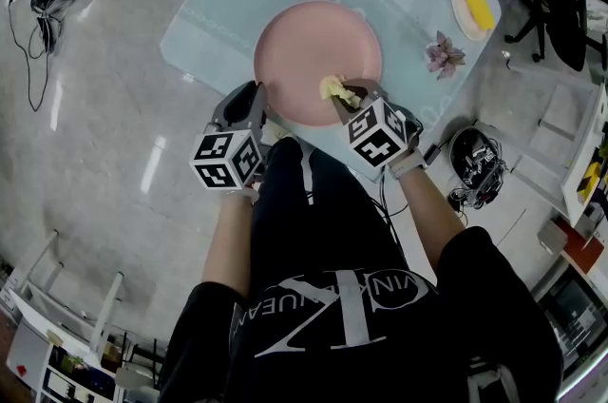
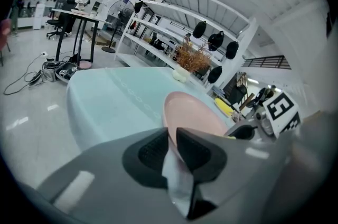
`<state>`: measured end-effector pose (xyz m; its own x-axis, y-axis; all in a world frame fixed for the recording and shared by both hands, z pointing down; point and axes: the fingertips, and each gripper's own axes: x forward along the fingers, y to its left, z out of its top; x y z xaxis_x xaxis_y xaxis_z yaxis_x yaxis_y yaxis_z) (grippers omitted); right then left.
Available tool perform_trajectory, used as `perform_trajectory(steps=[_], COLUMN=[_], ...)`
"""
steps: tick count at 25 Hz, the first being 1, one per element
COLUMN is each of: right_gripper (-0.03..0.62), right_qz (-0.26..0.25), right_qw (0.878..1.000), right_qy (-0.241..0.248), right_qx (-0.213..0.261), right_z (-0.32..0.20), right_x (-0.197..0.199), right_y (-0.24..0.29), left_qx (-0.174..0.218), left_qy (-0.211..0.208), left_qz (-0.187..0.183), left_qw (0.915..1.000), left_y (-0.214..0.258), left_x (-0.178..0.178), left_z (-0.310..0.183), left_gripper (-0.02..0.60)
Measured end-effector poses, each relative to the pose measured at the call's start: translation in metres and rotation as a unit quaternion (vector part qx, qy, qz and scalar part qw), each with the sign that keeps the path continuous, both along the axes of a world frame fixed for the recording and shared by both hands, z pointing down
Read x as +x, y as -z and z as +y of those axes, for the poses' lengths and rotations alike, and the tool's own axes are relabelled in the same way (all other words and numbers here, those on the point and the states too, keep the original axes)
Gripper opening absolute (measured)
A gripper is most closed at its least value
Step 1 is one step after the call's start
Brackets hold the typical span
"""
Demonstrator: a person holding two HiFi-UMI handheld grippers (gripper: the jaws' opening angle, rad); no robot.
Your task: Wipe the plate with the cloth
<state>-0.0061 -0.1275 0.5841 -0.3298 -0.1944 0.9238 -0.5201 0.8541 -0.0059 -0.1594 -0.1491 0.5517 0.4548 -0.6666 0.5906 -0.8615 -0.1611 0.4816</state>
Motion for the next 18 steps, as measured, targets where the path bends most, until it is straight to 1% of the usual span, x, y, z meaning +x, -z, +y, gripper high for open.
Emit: perform_trajectory(steps=[8,12,18], right_gripper=[0.071,0.071,0.072], right_qz=[-0.008,-0.023,-0.04], right_qw=[0.997,0.996,0.995], right_qy=[0.068,0.079,0.091], right_qx=[-0.023,-0.022,-0.006], right_z=[0.01,0.003,-0.016], right_x=[-0.036,-0.056,-0.081], right_y=[0.0,0.0,0.001], left_qx=[-0.002,-0.002,-0.003], left_qy=[0.002,0.003,-0.001], left_qz=[0.001,0.004,0.006], left_qw=[1.0,1.0,1.0], left_y=[0.0,0.0,0.0], left_x=[0.0,-0.001,-0.001], left_z=[-0.001,-0.001,-0.001], left_gripper=[0.0,0.0,0.0])
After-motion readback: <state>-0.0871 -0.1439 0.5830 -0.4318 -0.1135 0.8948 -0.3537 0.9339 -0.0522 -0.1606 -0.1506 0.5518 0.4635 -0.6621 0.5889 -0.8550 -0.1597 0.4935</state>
